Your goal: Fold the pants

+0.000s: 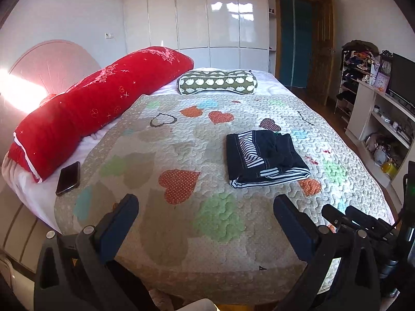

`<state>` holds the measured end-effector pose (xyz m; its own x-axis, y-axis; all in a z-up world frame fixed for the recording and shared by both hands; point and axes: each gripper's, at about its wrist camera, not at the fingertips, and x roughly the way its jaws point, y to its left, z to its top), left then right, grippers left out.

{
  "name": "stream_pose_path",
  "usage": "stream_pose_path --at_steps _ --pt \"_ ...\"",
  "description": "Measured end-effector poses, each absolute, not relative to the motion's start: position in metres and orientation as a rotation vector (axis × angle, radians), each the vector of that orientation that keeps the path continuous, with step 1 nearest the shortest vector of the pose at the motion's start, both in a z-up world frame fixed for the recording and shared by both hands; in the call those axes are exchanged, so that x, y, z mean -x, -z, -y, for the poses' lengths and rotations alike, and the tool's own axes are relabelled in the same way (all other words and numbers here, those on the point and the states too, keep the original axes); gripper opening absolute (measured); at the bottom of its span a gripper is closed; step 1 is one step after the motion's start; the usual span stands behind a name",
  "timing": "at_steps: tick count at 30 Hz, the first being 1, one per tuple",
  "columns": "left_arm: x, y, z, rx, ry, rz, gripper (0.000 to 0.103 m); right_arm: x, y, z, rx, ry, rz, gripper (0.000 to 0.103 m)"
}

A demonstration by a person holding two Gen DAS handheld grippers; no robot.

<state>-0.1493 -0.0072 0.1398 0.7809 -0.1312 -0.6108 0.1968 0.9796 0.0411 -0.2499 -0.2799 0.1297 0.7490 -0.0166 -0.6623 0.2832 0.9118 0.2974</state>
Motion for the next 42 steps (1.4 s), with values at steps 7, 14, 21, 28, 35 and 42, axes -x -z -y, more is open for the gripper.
stream_pose_path --at_steps 7,14,21,28,35,42 --pt "0.148 -0.134 0.011 -0.108 0.200 -0.684 0.103 0.248 -0.127 0.277 -0.386 0.166 -0.724 0.069" --pt "0.144 -0.128 0.012 -0.098 0.213 -0.721 0.103 0.247 -0.124 0.281 -0.380 0.165 -0.733 0.069" --pt "0.140 -0.124 0.011 -0.084 0.230 -0.759 0.103 0.246 -0.122 0.283 -0.379 0.166 -0.744 0.070" --pt "0.138 -0.118 0.012 -0.082 0.242 -0.786 0.103 0.246 -0.119 0.283 -0.376 0.161 -0.753 0.071" --pt "0.136 -0.113 0.013 -0.084 0.244 -0.801 0.103 0.246 -0.115 0.286 -0.382 0.162 -0.765 0.071" --pt "0.135 -0.111 0.013 -0.078 0.247 -0.819 0.103 0.247 -0.113 0.287 -0.376 0.159 -0.773 0.071"
